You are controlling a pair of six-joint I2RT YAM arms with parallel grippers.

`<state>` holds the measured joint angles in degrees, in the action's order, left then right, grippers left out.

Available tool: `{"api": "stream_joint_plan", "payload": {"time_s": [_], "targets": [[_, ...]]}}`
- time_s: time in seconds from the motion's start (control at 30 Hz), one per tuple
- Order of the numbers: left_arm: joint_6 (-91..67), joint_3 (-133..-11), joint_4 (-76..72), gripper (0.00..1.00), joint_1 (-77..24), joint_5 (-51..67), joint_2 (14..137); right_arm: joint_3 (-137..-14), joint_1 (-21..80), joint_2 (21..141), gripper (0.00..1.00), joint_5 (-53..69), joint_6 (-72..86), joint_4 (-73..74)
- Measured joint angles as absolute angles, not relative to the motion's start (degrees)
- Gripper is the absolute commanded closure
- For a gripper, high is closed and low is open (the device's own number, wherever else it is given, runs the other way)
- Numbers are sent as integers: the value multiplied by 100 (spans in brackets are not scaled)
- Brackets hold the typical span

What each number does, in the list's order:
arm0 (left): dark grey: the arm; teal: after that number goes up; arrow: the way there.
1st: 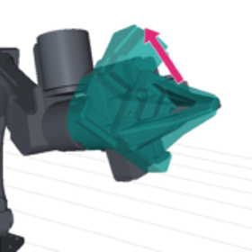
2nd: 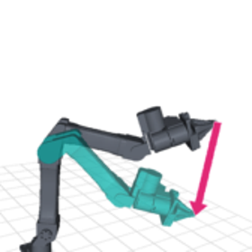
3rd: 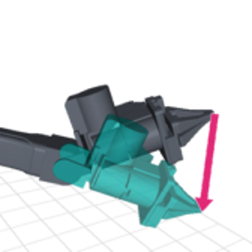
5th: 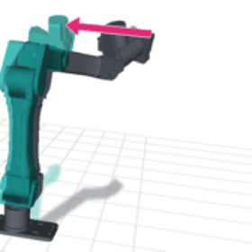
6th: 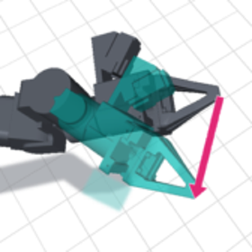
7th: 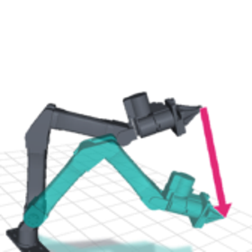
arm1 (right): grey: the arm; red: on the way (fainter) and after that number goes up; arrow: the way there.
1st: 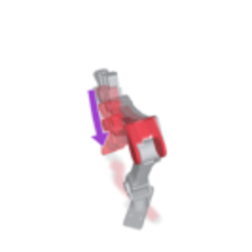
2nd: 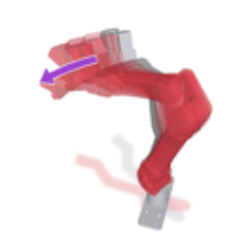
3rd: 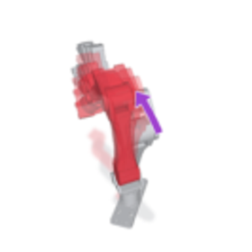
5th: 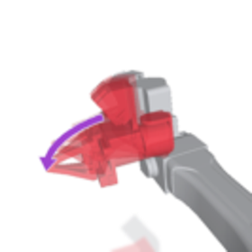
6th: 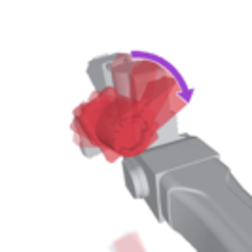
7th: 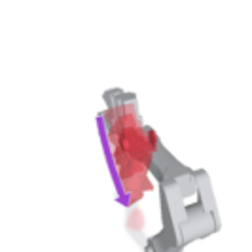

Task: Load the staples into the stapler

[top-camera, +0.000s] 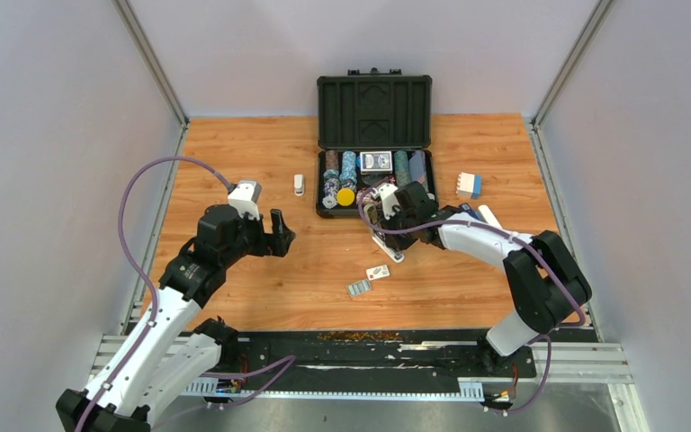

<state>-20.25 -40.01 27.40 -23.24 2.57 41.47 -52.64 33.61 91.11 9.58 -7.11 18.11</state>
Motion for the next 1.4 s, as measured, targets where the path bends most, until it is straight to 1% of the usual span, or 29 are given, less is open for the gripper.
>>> {"api": "stream_joint_plan", "payload": {"time_s": [0.1, 0.17, 0.37, 0.53, 0.63, 0.8, 1.07, 1.13, 1.3, 1.4], "targets": [[-2025, -4001, 2740, 0, -2329, 257, 4136, -5162, 3361, 9035, 95, 958, -692, 1717], [-2025, -4001, 2740, 0, -2329, 257, 4130, -5116, 3358, 8993, 92, 958, -670, 1691], [-2023, -4001, 2740, 0, -2362, 263, 4115, -5089, 3356, 8958, 75, 958, -609, 1693], [-2025, -4001, 2738, 0, -2362, 276, 4110, -5063, 3356, 8792, 55, 996, -484, 1872], [-2025, -4001, 2733, 0, -2362, 283, 4112, -4934, 3356, 8433, 51, 980, -360, 1900], [-2047, -4001, 2716, 0, -2362, 322, 4215, -4582, 3358, 7850, 50, 943, -165, 1750], [-2517, -4001, 2451, 0, -2362, 698, 4827, -4289, 3376, 8016, 52, 773, 36, 1551], [-2692, -4003, 2335, 0, -2362, 790, 5052, -4289, 3402, 8114, 53, 714, 43, 1476], [-3170, -4016, 1966, 0, -2366, 965, 5586, -4257, 3564, 8324, 61, 578, 54, 1236], [-3459, -4066, 1682, 0, -2377, 1059, 5920, -4187, 3632, 8396, 68, 534, 49, 1127]]}}
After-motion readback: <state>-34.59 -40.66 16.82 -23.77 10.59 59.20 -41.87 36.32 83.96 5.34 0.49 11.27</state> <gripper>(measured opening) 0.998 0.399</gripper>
